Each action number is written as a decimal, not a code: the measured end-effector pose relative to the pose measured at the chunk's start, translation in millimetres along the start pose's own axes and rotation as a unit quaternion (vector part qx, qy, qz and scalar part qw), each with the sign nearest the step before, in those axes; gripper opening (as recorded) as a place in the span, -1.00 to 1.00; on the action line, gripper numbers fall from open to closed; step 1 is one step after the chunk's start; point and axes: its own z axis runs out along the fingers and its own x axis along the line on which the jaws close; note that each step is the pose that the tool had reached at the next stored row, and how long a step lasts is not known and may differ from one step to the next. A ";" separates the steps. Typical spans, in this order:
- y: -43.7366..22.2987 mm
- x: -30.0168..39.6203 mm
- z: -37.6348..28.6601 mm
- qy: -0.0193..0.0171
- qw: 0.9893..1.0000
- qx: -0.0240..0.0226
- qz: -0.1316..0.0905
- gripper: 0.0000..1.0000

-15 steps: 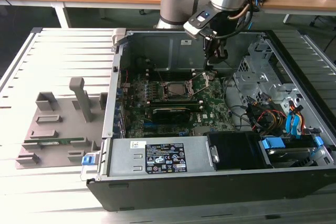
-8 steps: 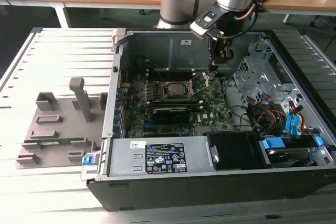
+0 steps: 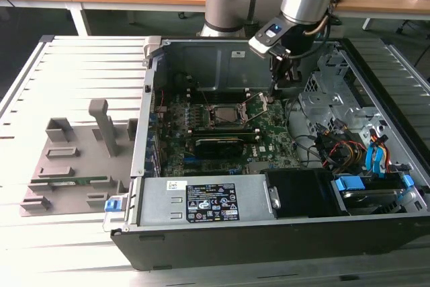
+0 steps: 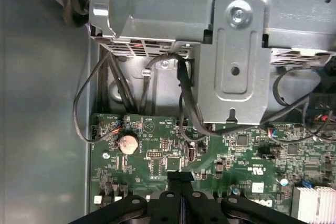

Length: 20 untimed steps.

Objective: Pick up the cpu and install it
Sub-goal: 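Close the cpu cover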

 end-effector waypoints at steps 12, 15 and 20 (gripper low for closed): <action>-1.8 1.4 18.5 0.000 1.000 0.000 0.000 -0.79; -2.6 1.5 18.6 0.000 1.000 0.000 0.000 -0.79; -8.5 1.7 18.8 0.000 1.000 0.000 0.000 -0.79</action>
